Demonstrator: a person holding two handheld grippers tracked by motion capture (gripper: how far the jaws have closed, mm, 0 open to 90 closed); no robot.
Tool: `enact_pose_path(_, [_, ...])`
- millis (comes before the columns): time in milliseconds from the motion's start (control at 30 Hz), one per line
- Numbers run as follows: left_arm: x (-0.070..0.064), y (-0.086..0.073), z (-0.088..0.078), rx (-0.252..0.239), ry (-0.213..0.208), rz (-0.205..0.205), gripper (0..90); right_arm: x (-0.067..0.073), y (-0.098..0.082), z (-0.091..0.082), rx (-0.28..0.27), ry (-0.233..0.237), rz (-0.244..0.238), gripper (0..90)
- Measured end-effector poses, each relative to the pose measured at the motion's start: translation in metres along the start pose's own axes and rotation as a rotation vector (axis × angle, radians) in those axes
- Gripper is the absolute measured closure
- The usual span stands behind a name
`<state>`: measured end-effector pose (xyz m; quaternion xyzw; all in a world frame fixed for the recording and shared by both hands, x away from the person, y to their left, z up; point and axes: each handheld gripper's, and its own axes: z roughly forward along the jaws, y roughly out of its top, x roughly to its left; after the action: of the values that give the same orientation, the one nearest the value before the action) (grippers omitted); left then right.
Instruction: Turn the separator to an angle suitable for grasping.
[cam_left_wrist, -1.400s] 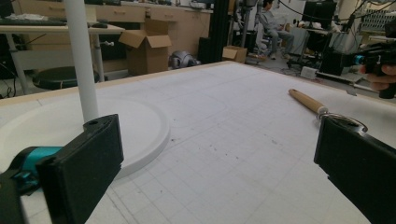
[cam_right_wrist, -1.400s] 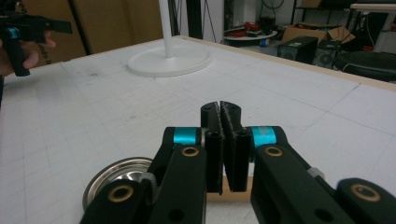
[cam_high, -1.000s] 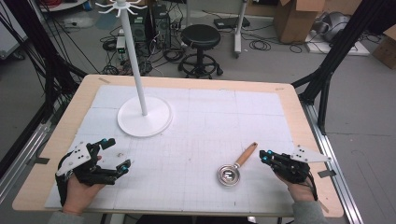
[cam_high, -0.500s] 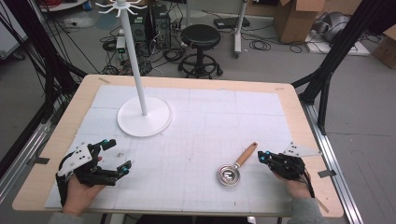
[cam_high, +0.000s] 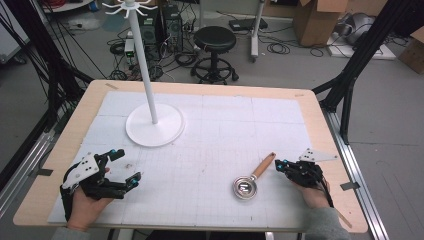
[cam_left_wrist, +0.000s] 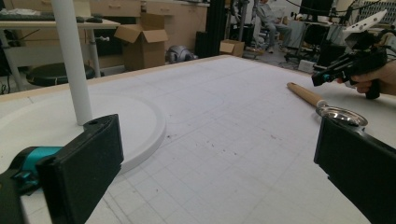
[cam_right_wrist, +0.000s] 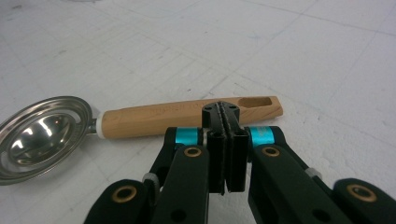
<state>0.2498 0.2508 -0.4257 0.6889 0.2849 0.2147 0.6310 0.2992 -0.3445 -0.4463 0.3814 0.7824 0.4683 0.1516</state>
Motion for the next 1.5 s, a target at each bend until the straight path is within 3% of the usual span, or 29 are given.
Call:
enact_pose_path(967, [-0.001,-0.001,-0.001,0.007,0.005,-0.003,1.8,0.001,0.007,0.018,0.125,-0.001,-0.029,90.0])
enact_pose_path(1500, [-0.002,-0.001,0.001,0.016,-0.005,-0.006,1.8,0.001,0.009,0.022,0.152,-0.006,-0.035,90.0])
